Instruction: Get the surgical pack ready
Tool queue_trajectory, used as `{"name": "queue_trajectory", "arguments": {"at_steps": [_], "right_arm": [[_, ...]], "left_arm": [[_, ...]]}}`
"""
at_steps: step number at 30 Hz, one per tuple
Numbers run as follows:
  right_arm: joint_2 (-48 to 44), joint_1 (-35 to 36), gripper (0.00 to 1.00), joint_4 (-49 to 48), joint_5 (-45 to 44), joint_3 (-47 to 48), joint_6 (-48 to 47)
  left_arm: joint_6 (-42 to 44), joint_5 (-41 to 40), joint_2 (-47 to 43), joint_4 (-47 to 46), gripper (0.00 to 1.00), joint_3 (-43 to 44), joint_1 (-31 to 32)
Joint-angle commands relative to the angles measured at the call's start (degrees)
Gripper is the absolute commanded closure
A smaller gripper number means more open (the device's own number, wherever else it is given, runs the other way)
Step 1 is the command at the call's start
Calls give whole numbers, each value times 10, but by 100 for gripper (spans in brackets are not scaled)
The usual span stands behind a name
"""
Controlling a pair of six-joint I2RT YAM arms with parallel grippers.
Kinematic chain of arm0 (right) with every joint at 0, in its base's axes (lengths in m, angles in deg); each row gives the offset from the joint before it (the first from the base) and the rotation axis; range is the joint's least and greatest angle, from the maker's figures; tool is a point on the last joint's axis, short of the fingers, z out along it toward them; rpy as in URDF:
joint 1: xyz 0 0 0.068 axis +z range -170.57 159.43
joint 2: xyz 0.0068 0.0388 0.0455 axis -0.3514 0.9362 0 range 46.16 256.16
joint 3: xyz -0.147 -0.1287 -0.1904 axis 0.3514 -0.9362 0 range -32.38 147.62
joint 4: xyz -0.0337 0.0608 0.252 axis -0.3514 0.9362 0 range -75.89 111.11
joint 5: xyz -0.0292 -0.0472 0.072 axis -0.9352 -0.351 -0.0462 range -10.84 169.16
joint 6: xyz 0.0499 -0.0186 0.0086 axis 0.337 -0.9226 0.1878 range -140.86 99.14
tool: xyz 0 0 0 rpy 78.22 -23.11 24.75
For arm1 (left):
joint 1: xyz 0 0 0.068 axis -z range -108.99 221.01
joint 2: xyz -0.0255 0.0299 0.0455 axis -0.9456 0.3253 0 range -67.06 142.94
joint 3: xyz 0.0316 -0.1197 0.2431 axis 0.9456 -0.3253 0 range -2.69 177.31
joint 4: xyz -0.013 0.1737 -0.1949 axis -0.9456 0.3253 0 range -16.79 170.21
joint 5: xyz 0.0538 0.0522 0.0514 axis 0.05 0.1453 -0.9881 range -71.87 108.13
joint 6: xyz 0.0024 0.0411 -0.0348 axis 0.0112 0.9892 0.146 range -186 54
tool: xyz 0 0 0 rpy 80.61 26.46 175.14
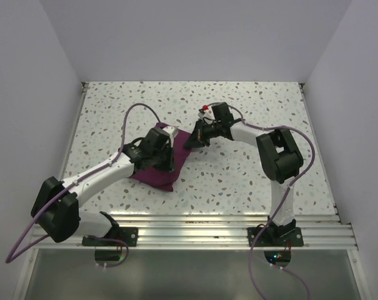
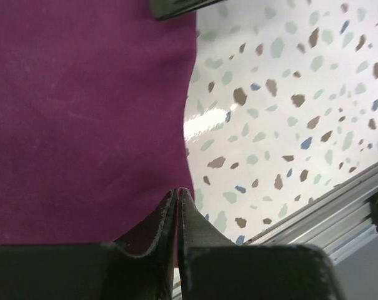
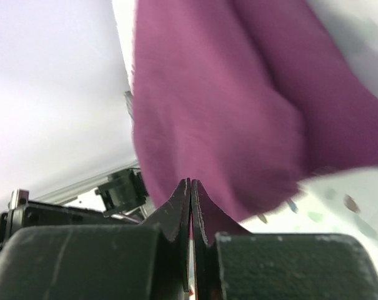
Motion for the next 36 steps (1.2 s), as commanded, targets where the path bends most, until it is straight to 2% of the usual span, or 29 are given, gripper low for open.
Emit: {"name": "queue_trajectory", "arguments": {"at_steps": [1,7,10,15,17,22,26,31,36], "right_arm": [[-31,18,100,12,-5,48,-6],[-14,43,100,-122,19,-29,85],[-14,43,100,-118,28,-71,68],[-24,13,100,-115,33,-133,30],[-35,2,100,-93,28,-129,5],[-50,0,100,17,9,-40,-59],[-53,0,100,58,-5,22,-71],[-71,-14,100,77,-24,16,-76],[-97,-35,100,97,-26,-26,-96]], "left_arm": [[7,13,10,-21,93,40,-1],[-28,59,30,-72,94,-4,-1],[-44,71,10,-84,95,-60,-1],[-52,53,-52,-54,97,-129,-1],[-51,36,-78,-30,96,-135,-1],[-43,2,-98,27,96,-111,-1],[-54,21,-103,32,97,-94,-1],[-51,77,-121,-11,100,-111,20],[-63,43,-119,6,100,-107,76]]}}
